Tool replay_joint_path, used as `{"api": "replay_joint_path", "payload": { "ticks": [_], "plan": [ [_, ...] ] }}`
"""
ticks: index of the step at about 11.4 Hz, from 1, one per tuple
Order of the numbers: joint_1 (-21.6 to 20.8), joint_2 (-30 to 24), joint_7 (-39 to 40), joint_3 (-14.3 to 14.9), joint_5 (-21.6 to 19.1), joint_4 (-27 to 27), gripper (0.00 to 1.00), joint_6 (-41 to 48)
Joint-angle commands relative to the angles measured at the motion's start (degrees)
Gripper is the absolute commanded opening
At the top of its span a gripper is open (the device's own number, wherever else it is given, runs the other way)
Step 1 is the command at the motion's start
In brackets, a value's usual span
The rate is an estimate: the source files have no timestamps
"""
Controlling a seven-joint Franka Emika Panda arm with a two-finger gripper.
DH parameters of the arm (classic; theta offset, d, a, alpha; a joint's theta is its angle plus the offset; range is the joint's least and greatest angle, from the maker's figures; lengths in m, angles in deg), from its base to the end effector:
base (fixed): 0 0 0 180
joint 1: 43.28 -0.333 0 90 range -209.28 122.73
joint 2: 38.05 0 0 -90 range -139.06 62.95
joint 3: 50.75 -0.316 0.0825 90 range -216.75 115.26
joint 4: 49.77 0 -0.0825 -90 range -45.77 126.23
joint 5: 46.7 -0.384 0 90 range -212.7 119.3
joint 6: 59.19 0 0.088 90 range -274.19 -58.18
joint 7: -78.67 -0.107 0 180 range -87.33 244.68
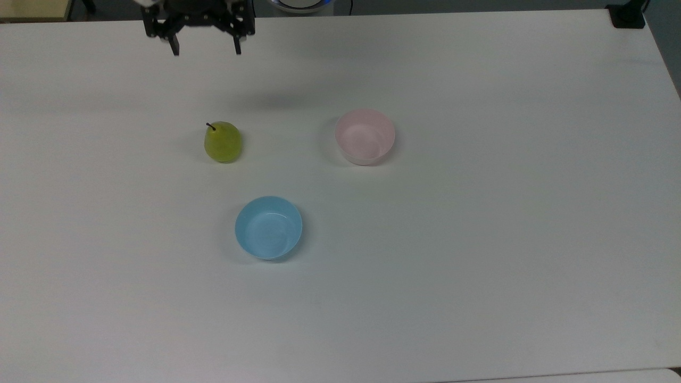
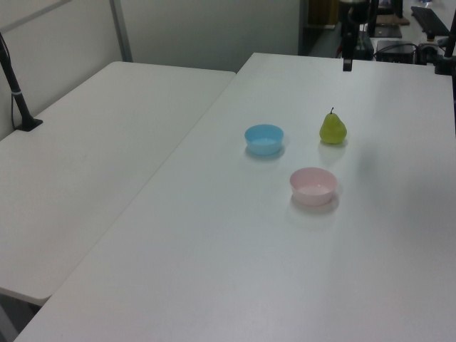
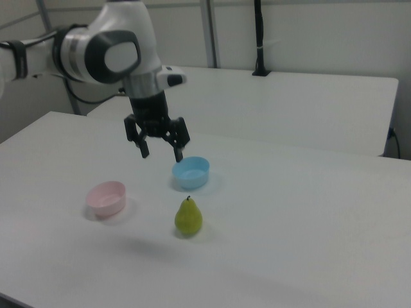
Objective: Place the pear in the bowl
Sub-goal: 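Lower the gripper around the green pear and close it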
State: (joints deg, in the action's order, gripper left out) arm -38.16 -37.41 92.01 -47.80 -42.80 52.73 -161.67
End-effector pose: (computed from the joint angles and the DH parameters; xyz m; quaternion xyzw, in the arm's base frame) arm 0.5591 -0.0850 0.5333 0.9980 0.0535 -0.0119 0.0318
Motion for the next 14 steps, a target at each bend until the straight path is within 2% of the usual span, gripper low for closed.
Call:
{"api": "replay_joint_path", "payload": {
  "ticks": [1, 7, 9, 10, 13, 14],
  "plan": [
    [1.30, 3.56, 1.43, 0.04, -0.04, 5.15, 1.00, -7.53],
    [1.57, 13.58, 1.25, 0.04, 2.68, 9.47, 1.00, -20.28],
    [1.57, 14.56, 1.16, 0.04, 3.74, 10.52, 0.94, -22.92],
    [1.48, 15.08, 1.08, 0.04, 3.83, 10.79, 0.85, -23.81],
    [1.48, 15.27, 1.16, 0.04, 3.83, 10.79, 0.43, -24.08],
    [1.48, 15.18, 1.16, 0.04, 3.83, 10.79, 0.35, -24.08]
  ]
}}
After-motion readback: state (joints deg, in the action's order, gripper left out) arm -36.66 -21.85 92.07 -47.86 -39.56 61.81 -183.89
